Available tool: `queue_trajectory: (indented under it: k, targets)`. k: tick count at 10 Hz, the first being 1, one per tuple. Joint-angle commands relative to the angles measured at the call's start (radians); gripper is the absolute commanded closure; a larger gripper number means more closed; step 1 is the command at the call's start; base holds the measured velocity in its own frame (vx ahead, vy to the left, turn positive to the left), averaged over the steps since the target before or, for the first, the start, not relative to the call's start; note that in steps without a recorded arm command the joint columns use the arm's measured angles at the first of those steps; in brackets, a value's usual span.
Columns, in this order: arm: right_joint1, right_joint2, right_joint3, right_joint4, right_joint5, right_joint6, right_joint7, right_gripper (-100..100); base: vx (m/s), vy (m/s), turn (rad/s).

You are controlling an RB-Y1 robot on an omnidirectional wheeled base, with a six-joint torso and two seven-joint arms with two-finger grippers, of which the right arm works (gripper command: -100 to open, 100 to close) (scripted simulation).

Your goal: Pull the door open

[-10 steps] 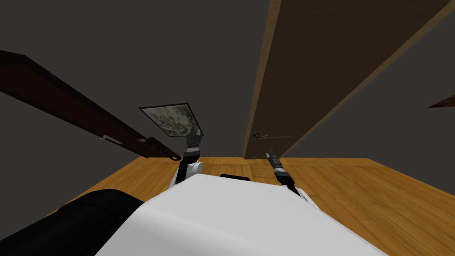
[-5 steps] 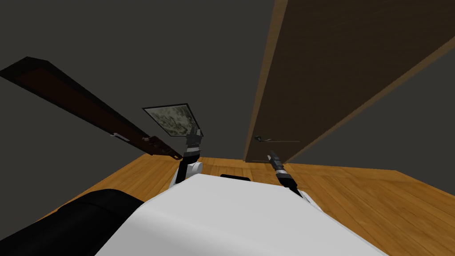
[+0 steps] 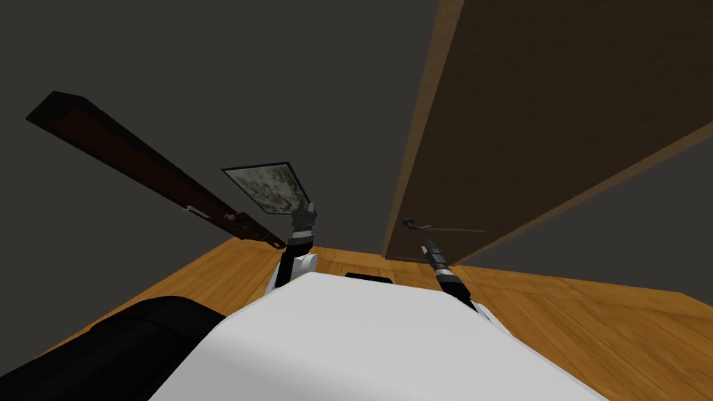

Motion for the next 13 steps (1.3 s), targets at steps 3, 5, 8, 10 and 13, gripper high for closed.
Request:
queue_trajectory:
  k: [3, 5, 8, 10, 13]
  targets:
    - [-0.02, -0.018, -0.039, 0.066, -0.026, -0.022, -0.001, -100, 0.161, -0.002, 0.167]
    - [-0.024, -0.021, -0.046, 0.079, -0.031, -0.026, -0.001, -100, 0.12, -0.003, 0.094]
    - [-0.044, -0.038, -0.084, 0.144, -0.056, -0.048, -0.002, -100, 0.139, -0.014, 0.168]
    - [-0.046, -0.037, -0.078, 0.145, -0.052, -0.05, -0.003, 100, 0.031, -0.01, 0.003]
    - [-0.046, -0.037, -0.078, 0.145, -0.052, -0.05, -0.003, 100, -0.018, 0.002, -0.001]
